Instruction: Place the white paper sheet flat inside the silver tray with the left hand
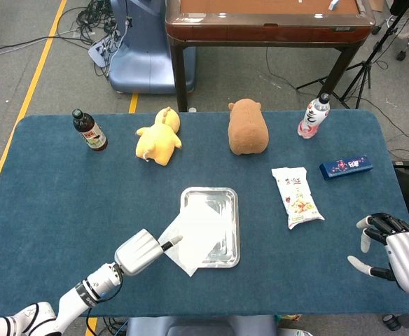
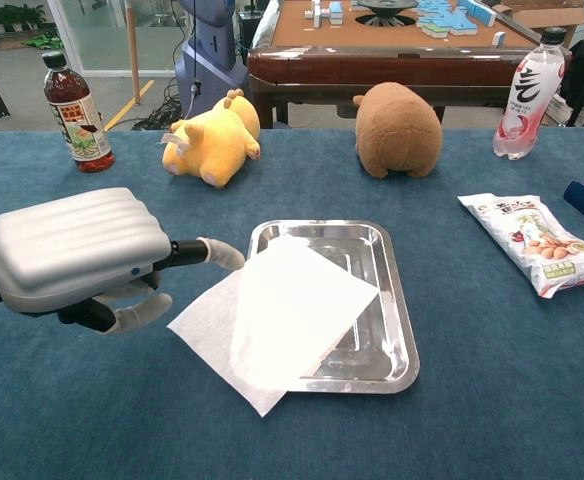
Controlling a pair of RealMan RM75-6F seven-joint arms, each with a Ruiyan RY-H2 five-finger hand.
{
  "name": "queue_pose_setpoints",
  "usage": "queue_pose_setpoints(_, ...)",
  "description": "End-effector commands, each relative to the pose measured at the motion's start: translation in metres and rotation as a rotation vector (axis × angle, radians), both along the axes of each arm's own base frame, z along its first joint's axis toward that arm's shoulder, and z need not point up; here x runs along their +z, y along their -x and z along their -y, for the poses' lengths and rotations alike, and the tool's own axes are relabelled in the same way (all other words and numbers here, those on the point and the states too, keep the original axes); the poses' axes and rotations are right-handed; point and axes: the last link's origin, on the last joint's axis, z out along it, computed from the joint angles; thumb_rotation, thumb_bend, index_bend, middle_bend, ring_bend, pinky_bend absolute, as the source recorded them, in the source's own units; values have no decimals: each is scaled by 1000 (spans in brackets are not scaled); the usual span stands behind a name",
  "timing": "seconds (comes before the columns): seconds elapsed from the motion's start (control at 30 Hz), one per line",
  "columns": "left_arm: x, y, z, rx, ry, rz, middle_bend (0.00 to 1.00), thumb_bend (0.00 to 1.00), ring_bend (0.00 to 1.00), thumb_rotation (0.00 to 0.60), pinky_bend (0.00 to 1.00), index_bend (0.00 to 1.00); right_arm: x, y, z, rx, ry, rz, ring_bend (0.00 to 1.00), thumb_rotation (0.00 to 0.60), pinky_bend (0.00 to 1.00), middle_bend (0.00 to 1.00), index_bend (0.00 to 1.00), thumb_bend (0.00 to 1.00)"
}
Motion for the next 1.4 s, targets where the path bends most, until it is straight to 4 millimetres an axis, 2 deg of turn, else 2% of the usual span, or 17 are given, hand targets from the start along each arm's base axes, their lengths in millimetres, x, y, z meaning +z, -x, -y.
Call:
queue_pose_setpoints(0.03, 2, -7, -3, -20, 24, -48, 1000, 603, 908, 600, 946, 202, 1, -1, -1, 5, 4, 1, 264, 600, 360, 409, 678, 105)
queue_pose_setpoints(0.43, -6, -9, 0, -105, 36, -106, 1000, 622, 909, 600, 946, 216, 4, -2, -2, 13, 8, 0, 264, 600, 360, 409, 678, 105)
queue_pose_setpoints(0.77, -27, -15, 6, -106, 97, -100, 1000, 623, 909, 600, 946, 217, 9, -1, -2, -1, 21, -7, 264, 600, 360, 409, 678, 105)
queue_pose_setpoints(1.03, -37, -18, 3, -105, 113, -102, 1000, 622, 909, 600, 946, 218, 18, 3, -1, -38, 43, -29, 264, 600, 361, 409, 678, 105)
queue_pose_setpoints(1.4, -48, -17, -6, -94, 95, -136, 1000, 622, 909, 600, 946, 219, 19, 4, -1, -50, 46, -29, 264, 600, 360, 409, 678, 105)
